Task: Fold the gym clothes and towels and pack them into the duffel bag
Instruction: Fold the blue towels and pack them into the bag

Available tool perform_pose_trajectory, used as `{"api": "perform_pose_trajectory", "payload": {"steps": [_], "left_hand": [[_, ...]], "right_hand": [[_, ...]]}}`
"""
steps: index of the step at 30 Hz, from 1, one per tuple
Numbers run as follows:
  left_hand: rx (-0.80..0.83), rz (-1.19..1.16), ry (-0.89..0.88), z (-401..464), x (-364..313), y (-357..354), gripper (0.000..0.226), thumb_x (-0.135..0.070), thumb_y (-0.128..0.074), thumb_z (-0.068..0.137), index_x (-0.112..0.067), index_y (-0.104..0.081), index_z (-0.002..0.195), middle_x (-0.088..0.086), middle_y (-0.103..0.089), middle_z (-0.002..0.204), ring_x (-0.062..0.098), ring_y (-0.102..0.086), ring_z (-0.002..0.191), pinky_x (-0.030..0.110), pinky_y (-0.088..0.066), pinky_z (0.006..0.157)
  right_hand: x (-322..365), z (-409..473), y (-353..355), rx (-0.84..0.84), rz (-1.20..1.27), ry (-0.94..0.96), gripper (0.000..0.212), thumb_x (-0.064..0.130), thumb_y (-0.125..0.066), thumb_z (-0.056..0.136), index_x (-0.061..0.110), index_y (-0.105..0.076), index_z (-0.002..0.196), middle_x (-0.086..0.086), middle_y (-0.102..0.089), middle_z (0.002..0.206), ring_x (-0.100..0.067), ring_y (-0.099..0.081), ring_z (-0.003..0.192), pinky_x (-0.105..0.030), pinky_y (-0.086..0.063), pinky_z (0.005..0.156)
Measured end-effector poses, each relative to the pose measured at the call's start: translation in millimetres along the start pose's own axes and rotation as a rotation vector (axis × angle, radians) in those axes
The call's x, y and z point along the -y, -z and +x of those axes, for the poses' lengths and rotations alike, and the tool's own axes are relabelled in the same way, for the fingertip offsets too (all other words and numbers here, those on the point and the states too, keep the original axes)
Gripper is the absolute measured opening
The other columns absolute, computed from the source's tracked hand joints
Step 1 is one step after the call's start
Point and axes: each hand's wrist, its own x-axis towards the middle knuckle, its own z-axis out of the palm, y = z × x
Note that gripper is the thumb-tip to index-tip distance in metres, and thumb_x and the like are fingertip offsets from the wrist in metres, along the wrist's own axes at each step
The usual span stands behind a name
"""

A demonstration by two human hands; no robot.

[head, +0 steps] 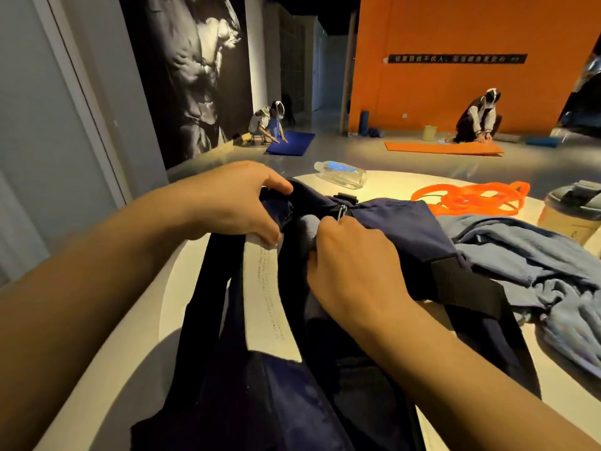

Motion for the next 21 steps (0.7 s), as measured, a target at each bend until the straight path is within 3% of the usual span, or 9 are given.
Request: {"api": "perform_pose_trajectory", "payload": {"steps": [3, 6, 8, 10, 12, 14, 16, 19, 21], "left_hand": [[-0.028, 0.0, -0.038, 5.9, -8.3, 1.7, 0.075, -0.016, -0.083, 0.069, -0.03, -0.051, 0.136, -0.014, -0.048, 0.115, 0.006, -0.046, 0.101, 0.014, -0.039, 0.074], [-0.004, 0.071, -0.009, 4.5, 4.6, -0.5, 0.075, -0.019, -0.082, 0.071, -0.03, -0.048, 0.138, -0.009, -0.049, 0.132, 0.008, -0.045, 0.111, 0.019, -0.035, 0.087], [0.027, 0.078, 0.016, -2.0, 18.4, -4.5, 0.073, -0.023, -0.08, 0.074, -0.033, -0.047, 0.138, -0.009, -0.046, 0.136, 0.006, -0.042, 0.11, 0.021, -0.034, 0.091], [0.036, 0.087, -0.007, -10.7, 28.3, -9.6, 0.07, -0.034, -0.077, 0.077, -0.035, -0.044, 0.14, -0.011, -0.046, 0.136, 0.002, -0.04, 0.109, 0.02, -0.033, 0.091], [0.049, 0.115, -0.013, -19.3, 32.6, -15.6, 0.076, -0.054, -0.069, 0.075, -0.041, -0.037, 0.143, -0.013, -0.045, 0.137, 0.0, -0.039, 0.11, 0.02, -0.034, 0.091], [0.095, 0.117, 0.02, -26.9, 33.1, -20.3, 0.089, -0.064, -0.066, 0.068, -0.047, -0.026, 0.145, -0.017, -0.041, 0.142, -0.001, -0.039, 0.111, 0.023, -0.037, 0.094], [0.149, 0.048, 0.05, -29.8, 32.1, -22.1, 0.088, -0.049, -0.074, 0.073, -0.051, -0.023, 0.144, -0.02, -0.036, 0.148, 0.001, -0.041, 0.119, 0.025, -0.038, 0.098], [0.16, -0.142, 0.102, -26.6, 29.6, -13.5, 0.082, -0.013, -0.077, 0.076, -0.047, -0.037, 0.14, -0.018, -0.043, 0.14, 0.003, -0.045, 0.112, 0.021, -0.038, 0.093], [0.172, -0.283, 0.147, -23.0, 25.2, 1.2, 0.075, -0.001, -0.075, 0.075, -0.046, -0.049, 0.129, -0.019, -0.052, 0.118, 0.006, -0.056, 0.095, 0.017, -0.045, 0.077]], "right_hand": [[4.5, 14.1, -16.9, 0.081, -0.069, -0.001, 0.024, 0.03, -0.042, 0.1, 0.012, -0.049, 0.114, -0.01, -0.054, 0.114, -0.032, -0.059, 0.096, -0.03, -0.023, 0.049], [1.1, -2.1, -23.3, 0.194, -0.008, 0.031, 0.051, 0.062, -0.027, 0.095, 0.018, -0.053, 0.103, -0.007, -0.054, 0.115, -0.029, -0.056, 0.098, -0.033, -0.038, 0.065], [-3.5, -24.7, -24.9, 0.17, -0.017, 0.116, 0.063, 0.067, -0.023, 0.091, 0.018, -0.062, 0.1, -0.006, -0.057, 0.121, -0.028, -0.054, 0.107, -0.036, -0.049, 0.075], [-9.2, -43.4, -28.8, 0.099, -0.084, 0.217, 0.058, 0.061, -0.039, 0.084, 0.014, -0.073, 0.092, -0.011, -0.062, 0.123, -0.035, -0.056, 0.115, -0.044, -0.053, 0.084], [-14.8, -51.2, -35.3, 0.005, -0.167, 0.316, 0.047, 0.048, -0.07, 0.07, 0.007, -0.075, 0.094, -0.017, -0.061, 0.126, -0.037, -0.055, 0.12, -0.053, -0.048, 0.092], [-12.1, -51.6, -38.0, 0.001, -0.192, 0.384, 0.05, 0.04, -0.082, 0.061, 0.006, -0.075, 0.097, -0.018, -0.062, 0.124, -0.036, -0.056, 0.119, -0.056, -0.041, 0.098], [-4.7, -47.4, -40.4, 0.002, -0.205, 0.425, 0.039, 0.033, -0.075, 0.068, 0.008, -0.075, 0.098, -0.018, -0.067, 0.114, -0.035, -0.061, 0.11, -0.052, -0.044, 0.097], [5.1, -36.2, -56.0, 0.124, -0.158, 0.364, 0.04, 0.034, -0.051, 0.078, 0.009, -0.068, 0.103, -0.013, -0.065, 0.092, -0.033, -0.061, 0.084, -0.039, -0.051, 0.073], [7.2, -25.9, -64.4, 0.237, 0.009, 0.268, 0.056, 0.046, -0.036, 0.086, 0.014, -0.052, 0.129, -0.014, -0.058, 0.108, -0.035, -0.056, 0.094, -0.04, -0.046, 0.077]]}}
